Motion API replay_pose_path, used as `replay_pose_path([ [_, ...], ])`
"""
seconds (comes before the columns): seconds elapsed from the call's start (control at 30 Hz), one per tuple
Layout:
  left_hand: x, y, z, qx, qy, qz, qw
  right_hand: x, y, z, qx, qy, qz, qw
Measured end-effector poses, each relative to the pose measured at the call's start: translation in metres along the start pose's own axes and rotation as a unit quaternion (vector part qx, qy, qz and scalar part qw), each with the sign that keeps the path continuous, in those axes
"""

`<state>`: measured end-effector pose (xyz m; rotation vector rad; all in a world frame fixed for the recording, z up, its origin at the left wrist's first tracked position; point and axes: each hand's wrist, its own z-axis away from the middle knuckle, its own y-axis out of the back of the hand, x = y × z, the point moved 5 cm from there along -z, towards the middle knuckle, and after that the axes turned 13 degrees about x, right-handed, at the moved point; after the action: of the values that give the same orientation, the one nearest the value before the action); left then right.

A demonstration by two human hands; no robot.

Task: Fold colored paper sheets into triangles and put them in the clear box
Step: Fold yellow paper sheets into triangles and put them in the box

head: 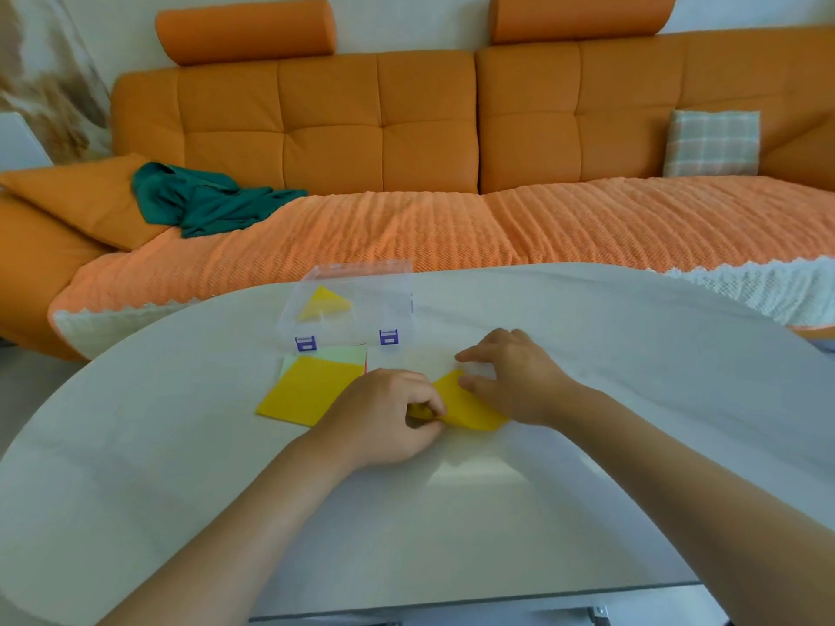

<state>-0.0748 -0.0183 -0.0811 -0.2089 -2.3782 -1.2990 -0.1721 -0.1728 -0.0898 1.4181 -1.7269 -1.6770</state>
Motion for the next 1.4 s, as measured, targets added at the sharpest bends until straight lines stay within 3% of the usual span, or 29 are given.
replay_pose_path([
  [0.33, -0.004, 0.002, 0.004, 0.011, -0.032, -0.019, 0.999, -0.023, -0.004, -0.003, -0.016, 0.049, 0.02, 0.998],
  [0.43, -0.008, 0.004, 0.005, 0.029, -0.008, 0.016, 0.999, -0.025, -0.002, -0.003, 0.002, 0.01, -0.083, 0.996],
  [0.57, -0.017, 0.007, 0.005, 0.048, 0.084, 0.047, 0.994, -0.028, -0.001, -0.003, 0.001, -0.053, -0.242, 0.969],
  [0.83, -0.024, 0.013, 0.0, 0.061, 0.22, 0.204, 0.952, -0.035, 0.002, 0.001, 0.006, -0.147, -0.387, 0.91],
  [0.97, -0.028, 0.014, -0.002, 0.118, 0.249, 0.247, 0.929, -0.034, 0.002, 0.002, -0.007, -0.188, -0.399, 0.898],
  [1.03, -0.03, 0.014, -0.002, 0.137, 0.254, 0.239, 0.927, -0.038, 0.005, 0.004, -0.007, -0.171, -0.37, 0.913],
  [1.27, -0.027, 0.013, 0.001, 0.143, 0.226, 0.117, 0.957, -0.039, 0.001, 0.006, 0.022, -0.129, -0.285, 0.949],
  [1.4, -0.021, 0.016, 0.001, 0.167, 0.197, 0.104, 0.96, -0.041, -0.001, 0.007, 0.013, -0.115, -0.276, 0.954],
])
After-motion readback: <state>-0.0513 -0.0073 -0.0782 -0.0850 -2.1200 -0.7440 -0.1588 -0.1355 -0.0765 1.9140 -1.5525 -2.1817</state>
